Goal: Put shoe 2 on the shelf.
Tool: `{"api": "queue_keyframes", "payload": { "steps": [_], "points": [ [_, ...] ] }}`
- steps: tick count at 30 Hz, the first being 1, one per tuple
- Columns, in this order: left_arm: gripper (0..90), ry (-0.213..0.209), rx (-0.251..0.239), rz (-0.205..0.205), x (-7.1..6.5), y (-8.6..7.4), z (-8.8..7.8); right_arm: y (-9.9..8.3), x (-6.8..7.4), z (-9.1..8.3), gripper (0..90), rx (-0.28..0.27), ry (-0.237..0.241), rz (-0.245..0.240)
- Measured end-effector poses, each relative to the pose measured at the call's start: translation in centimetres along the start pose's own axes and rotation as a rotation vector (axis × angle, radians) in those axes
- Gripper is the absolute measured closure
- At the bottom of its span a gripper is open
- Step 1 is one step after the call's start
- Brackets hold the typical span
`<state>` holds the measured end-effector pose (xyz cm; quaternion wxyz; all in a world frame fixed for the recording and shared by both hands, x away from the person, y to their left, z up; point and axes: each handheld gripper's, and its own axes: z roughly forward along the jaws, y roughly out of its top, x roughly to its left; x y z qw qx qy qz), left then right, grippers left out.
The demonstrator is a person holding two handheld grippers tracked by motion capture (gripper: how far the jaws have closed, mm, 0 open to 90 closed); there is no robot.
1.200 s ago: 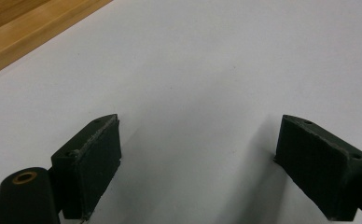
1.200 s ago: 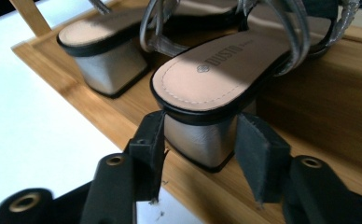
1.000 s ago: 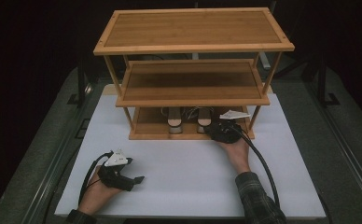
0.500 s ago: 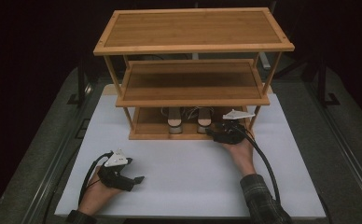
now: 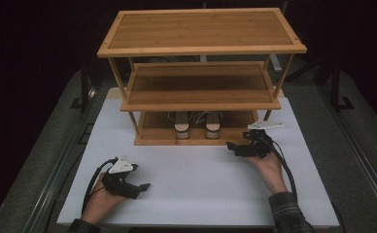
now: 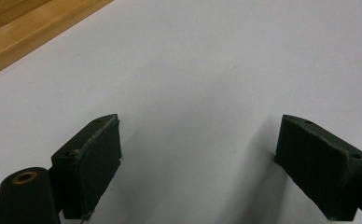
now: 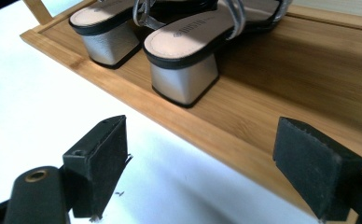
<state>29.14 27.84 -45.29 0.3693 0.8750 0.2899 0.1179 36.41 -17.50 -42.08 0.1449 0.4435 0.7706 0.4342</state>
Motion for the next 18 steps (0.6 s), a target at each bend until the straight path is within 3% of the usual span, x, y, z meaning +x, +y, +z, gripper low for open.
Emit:
{"api": "queue_keyframes", "payload": {
  "steps": [10,14,18],
  "points": [
    [13.2,0.000,-0.002,-0.003,0.0,0.0,0.0,-1.9,-0.4,-3.0,12.1,-0.019,-0.026,-0.014],
    [13.2,0.000,0.001,0.001,0.0,0.0,0.0,-3.6,-0.4,-4.6,1.9,-0.006,-0.043,-0.014],
    [13.3,0.000,0.001,0.000,0.0,0.0,0.0,-5.3,-0.5,-6.0,0.7,0.013,-0.057,-0.007]
  ]
}}
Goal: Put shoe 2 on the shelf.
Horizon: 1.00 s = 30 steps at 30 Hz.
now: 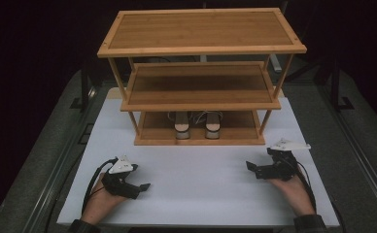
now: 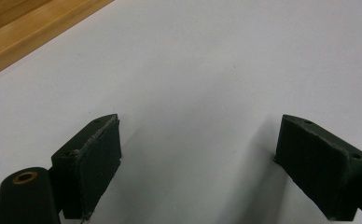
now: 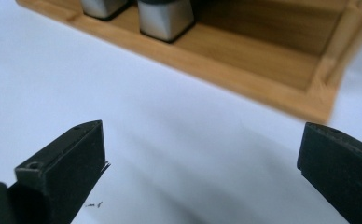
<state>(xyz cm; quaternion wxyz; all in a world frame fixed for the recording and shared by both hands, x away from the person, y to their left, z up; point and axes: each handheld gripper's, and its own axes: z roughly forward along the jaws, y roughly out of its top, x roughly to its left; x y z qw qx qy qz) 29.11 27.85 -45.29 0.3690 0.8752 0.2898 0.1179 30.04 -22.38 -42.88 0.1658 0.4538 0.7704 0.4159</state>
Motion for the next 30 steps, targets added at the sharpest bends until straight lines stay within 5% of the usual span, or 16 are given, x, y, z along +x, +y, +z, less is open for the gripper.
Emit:
{"api": "queue_keyframes", "payload": {
  "steps": [9,15,30],
  "points": [
    [13.3,0.000,0.000,0.000,0.0,0.0,0.0,-3.4,0.0,-2.4,0.7,0.044,-0.032,0.010],
    [13.3,0.000,0.000,0.000,0.0,0.0,0.0,-5.6,-0.4,-3.1,0.7,0.135,-0.092,-0.004],
    [13.2,0.000,0.001,0.001,0.0,0.0,0.0,-6.1,-0.2,-3.0,0.3,0.156,-0.123,-0.033]
  ]
}}
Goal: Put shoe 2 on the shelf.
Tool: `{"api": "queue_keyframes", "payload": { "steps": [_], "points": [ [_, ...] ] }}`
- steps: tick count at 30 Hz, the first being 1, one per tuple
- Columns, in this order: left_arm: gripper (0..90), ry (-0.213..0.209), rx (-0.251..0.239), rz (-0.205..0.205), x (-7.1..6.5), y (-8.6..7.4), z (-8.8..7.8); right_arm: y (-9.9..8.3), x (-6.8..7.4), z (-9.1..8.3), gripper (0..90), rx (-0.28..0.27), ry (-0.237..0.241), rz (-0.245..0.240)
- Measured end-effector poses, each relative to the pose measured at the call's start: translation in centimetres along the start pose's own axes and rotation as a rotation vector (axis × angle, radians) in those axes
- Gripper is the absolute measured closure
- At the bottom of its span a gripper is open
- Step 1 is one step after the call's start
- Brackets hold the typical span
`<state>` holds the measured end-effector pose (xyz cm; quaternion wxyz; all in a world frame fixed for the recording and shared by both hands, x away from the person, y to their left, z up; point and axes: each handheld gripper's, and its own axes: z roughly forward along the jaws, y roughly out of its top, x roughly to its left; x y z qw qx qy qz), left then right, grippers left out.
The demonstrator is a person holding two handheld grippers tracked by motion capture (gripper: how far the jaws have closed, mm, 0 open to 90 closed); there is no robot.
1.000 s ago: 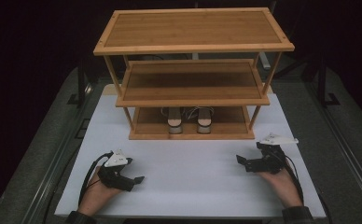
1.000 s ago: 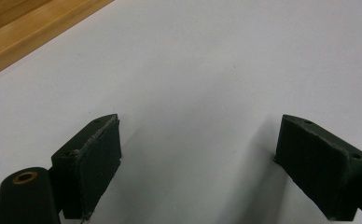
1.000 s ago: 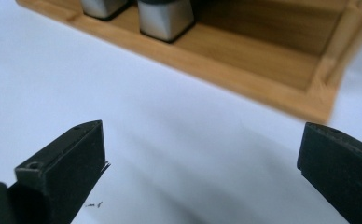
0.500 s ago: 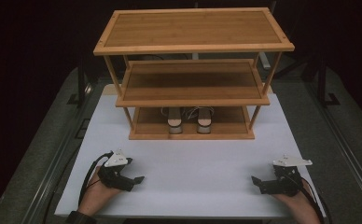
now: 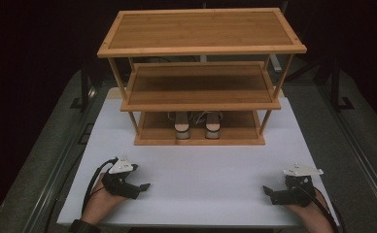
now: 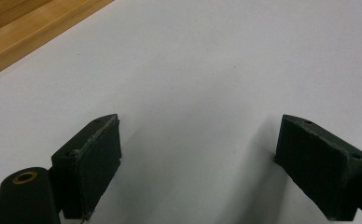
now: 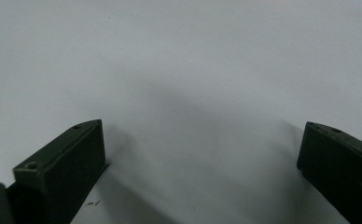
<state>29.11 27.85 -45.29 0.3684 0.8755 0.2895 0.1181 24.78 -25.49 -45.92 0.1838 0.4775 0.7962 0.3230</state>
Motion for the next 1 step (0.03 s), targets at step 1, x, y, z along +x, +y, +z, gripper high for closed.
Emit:
{"api": "queue_keyframes", "payload": {
  "steps": [1],
  "points": [
    [13.2,0.000,-0.001,-0.001,0.00,0.00,0.00,-0.01,0.00,0.01,0.3,-0.001,0.000,0.001]
  ]
}}
